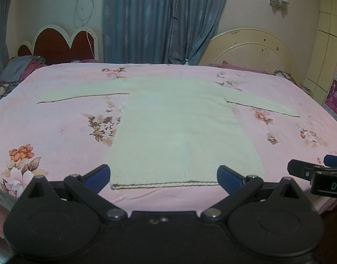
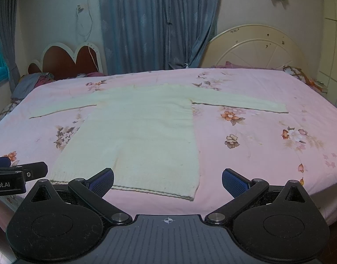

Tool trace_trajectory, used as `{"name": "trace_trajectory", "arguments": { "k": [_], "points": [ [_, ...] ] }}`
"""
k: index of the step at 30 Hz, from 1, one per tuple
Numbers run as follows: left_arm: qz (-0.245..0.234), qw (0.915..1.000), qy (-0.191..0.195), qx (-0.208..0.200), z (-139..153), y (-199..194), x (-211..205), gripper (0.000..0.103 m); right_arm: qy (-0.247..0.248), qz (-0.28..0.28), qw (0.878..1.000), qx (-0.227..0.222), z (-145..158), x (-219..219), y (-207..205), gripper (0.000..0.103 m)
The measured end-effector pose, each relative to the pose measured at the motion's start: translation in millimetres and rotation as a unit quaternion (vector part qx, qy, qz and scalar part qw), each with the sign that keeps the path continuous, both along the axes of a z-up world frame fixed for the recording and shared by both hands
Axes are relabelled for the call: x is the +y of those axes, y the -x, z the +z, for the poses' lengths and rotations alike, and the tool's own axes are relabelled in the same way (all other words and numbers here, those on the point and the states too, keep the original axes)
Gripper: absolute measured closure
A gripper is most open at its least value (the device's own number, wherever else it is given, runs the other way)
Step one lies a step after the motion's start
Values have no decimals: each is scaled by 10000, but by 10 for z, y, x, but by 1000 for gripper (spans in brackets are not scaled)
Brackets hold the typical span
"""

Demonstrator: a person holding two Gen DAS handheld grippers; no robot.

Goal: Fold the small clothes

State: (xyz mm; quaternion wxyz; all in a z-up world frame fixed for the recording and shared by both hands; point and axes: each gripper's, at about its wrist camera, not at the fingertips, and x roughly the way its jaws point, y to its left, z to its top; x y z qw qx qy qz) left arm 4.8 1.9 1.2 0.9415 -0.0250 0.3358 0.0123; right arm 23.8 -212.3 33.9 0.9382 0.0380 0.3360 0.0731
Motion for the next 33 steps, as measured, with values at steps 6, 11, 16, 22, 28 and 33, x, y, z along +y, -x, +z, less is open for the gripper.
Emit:
{"name": "trace_trajectory", "arguments": {
  "k": [6,11,16,22,28,33],
  "points": [
    [4,10000,-15,-11,0,4,5,0,-10,-3,10000,-1,-5,2,-6,0],
    [11,10000,-19,-17,2,4,10,0,-3,6,10000,2,-10,21,-15,0],
    [26,10000,-22,-15,3,3,17,0,-5,8,10000,0,-12,19,-14,0],
    [35,10000,-12,-7,7,-4,38,0,-10,17,10000,5,-16,28,-22,0],
    [41,10000,-11,-9,7,-1,39,0,-2,5,10000,9,-22,50,-31,0],
    [37,10000,-15,-16,9,-2,40,0,0,2,10000,5,-22,61,-33,0]
  ]
}}
